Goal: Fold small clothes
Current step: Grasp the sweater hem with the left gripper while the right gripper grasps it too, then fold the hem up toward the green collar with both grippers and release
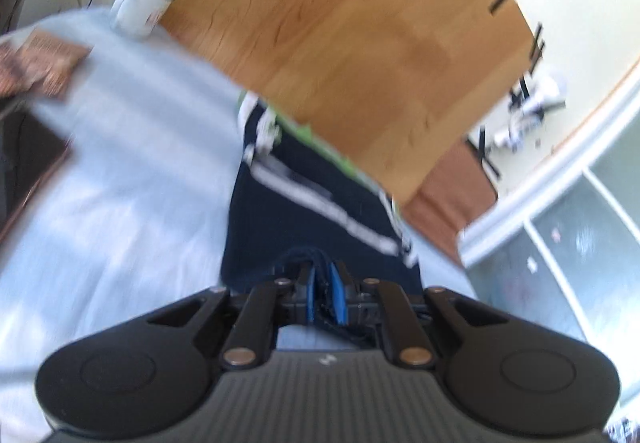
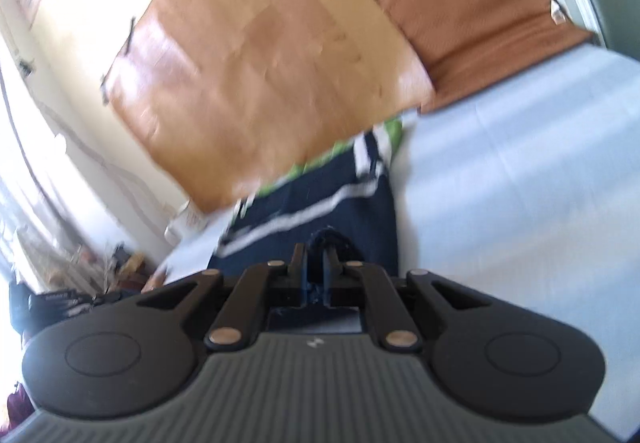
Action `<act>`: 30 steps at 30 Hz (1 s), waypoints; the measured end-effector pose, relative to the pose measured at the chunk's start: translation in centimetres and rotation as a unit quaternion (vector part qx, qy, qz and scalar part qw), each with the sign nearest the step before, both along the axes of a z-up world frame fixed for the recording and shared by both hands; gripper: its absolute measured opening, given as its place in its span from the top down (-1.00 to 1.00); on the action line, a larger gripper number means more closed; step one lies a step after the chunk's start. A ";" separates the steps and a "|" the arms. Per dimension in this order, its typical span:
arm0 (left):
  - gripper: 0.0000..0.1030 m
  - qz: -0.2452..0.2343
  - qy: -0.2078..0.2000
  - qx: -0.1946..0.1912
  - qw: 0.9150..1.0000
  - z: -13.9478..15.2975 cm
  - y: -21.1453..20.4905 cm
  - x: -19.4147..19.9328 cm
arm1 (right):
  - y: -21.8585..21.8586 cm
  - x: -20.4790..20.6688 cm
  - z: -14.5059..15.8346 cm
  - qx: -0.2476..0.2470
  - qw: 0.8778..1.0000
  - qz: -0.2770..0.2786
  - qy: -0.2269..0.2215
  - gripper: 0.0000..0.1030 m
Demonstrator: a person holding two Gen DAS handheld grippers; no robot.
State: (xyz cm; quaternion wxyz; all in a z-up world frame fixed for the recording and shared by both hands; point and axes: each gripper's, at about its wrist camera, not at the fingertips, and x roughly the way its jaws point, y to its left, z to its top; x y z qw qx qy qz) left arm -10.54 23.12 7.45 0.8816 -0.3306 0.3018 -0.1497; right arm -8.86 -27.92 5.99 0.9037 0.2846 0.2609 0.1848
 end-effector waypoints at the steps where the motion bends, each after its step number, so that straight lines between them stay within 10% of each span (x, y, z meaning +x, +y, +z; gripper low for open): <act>1: 0.83 0.008 0.002 -0.006 1.000 0.1 0.1 1.6 | -0.2 1.4 0.0 0.003 1.000 -0.007 0.002 0.81; 11: 0.83 0.065 0.089 0.046 0.993 -3.1 -1.2 17.0 | 1.0 15.1 -4.8 -0.048 0.995 -0.037 0.080 0.81; 14: 0.67 0.082 0.139 0.047 0.986 -5.3 -0.6 19.4 | -0.3 16.5 -6.2 0.005 0.996 -0.046 0.076 0.68; 16: 0.11 0.097 0.144 0.036 0.984 -6.0 0.1 19.3 | -1.2 15.4 -5.7 0.014 0.995 -0.077 0.055 0.33; 30: -0.12 0.029 0.090 0.199 0.975 -4.7 -5.0 11.9 | 3.6 7.9 -4.1 -0.159 0.986 -0.043 -0.015 0.31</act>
